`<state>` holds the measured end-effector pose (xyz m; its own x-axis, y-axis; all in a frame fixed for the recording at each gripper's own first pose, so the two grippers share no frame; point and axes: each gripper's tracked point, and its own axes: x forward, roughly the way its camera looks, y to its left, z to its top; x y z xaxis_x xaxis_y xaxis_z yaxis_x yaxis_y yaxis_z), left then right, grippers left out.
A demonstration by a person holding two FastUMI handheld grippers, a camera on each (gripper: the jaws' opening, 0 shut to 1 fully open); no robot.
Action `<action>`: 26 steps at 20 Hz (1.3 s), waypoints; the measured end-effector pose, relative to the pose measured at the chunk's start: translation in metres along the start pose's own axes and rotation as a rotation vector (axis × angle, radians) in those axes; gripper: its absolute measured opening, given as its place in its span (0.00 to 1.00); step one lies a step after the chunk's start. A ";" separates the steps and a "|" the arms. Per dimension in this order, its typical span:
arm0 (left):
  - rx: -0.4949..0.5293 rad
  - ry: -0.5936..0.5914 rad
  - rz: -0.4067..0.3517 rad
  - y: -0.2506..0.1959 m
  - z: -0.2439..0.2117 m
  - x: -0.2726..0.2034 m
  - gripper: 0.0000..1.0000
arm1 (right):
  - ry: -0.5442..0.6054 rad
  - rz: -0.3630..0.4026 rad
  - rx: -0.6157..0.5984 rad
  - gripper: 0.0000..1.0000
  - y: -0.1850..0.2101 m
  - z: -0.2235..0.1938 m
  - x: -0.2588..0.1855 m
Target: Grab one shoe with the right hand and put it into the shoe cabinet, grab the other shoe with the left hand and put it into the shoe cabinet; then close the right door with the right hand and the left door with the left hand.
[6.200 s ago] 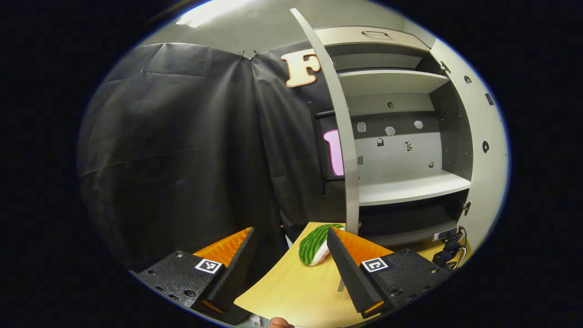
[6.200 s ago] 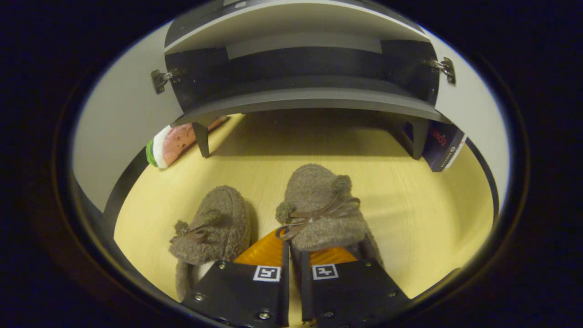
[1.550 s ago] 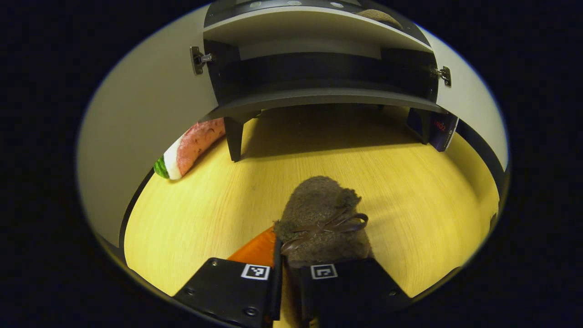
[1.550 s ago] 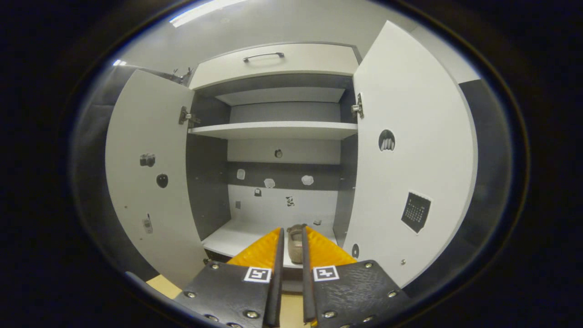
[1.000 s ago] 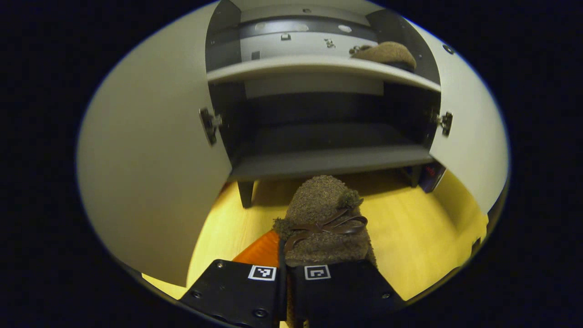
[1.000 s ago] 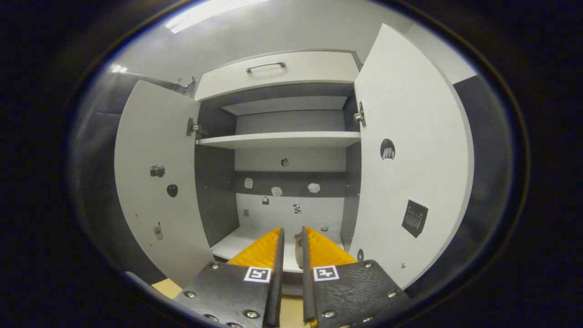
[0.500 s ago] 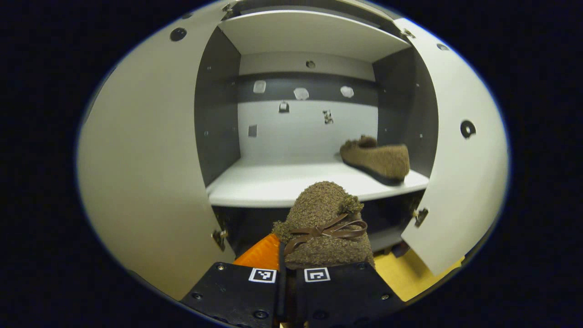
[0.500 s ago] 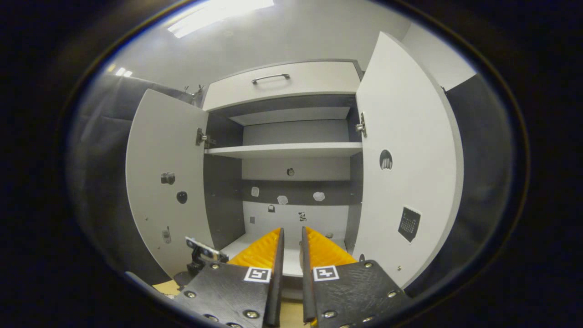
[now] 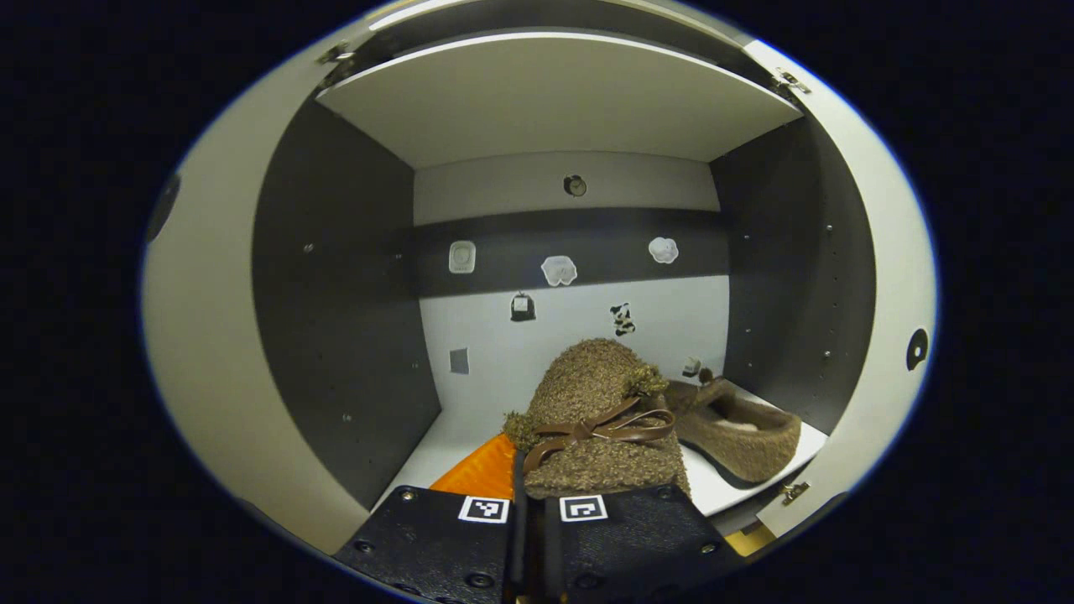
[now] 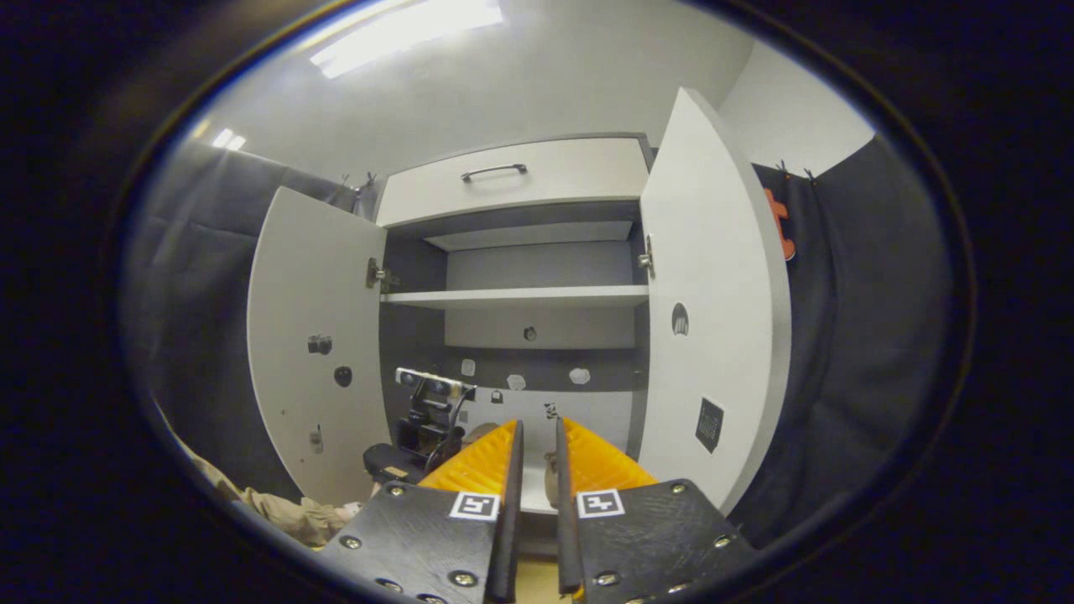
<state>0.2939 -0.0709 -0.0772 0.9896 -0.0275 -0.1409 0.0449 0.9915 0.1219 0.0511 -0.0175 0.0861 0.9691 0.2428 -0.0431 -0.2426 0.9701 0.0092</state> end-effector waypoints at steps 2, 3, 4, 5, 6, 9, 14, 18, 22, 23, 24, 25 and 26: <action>0.042 -0.010 -0.001 -0.005 0.001 0.017 0.08 | 0.001 -0.014 -0.009 0.19 -0.008 0.000 -0.006; 0.058 -0.005 -0.005 -0.008 -0.001 0.025 0.07 | 0.004 -0.023 -0.017 0.19 -0.011 0.000 -0.009; 0.066 0.011 -0.007 -0.012 -0.006 0.032 0.07 | 0.008 -0.032 -0.027 0.19 -0.015 -0.002 -0.011; 0.069 0.030 -0.007 -0.016 -0.014 0.038 0.08 | 0.010 -0.043 -0.042 0.19 -0.018 -0.002 -0.014; 0.068 0.047 -0.005 -0.018 -0.020 0.043 0.08 | 0.012 -0.058 -0.062 0.19 -0.023 -0.004 -0.017; 0.057 0.089 0.001 -0.020 -0.039 0.058 0.08 | 0.023 -0.096 -0.098 0.19 -0.033 -0.009 -0.023; 0.076 0.114 0.007 -0.019 -0.050 0.069 0.09 | 0.057 -0.116 -0.100 0.19 -0.042 -0.020 -0.029; 0.091 0.128 -0.006 -0.019 -0.051 0.072 0.22 | 0.073 -0.120 -0.102 0.19 -0.047 -0.027 -0.033; 0.038 0.163 0.026 -0.013 -0.054 0.073 0.79 | 0.086 -0.122 -0.086 0.19 -0.050 -0.033 -0.041; -0.009 0.195 0.043 -0.010 -0.061 0.074 0.98 | 0.090 -0.124 -0.083 0.19 -0.051 -0.034 -0.044; -0.052 0.217 0.065 -0.004 -0.065 0.073 0.96 | 0.091 -0.128 -0.085 0.19 -0.053 -0.036 -0.047; -0.081 0.223 0.085 0.002 -0.066 0.074 0.99 | 0.091 -0.134 -0.089 0.19 -0.056 -0.035 -0.051; -0.097 0.223 0.100 0.007 -0.069 0.074 0.98 | 0.091 -0.141 -0.091 0.19 -0.058 -0.036 -0.054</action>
<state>0.3579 -0.0571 -0.1545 0.9336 0.0890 -0.3470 -0.0752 0.9958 0.0530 0.0111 -0.0874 0.0521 0.9868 0.0997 -0.1275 -0.1120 0.9893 -0.0935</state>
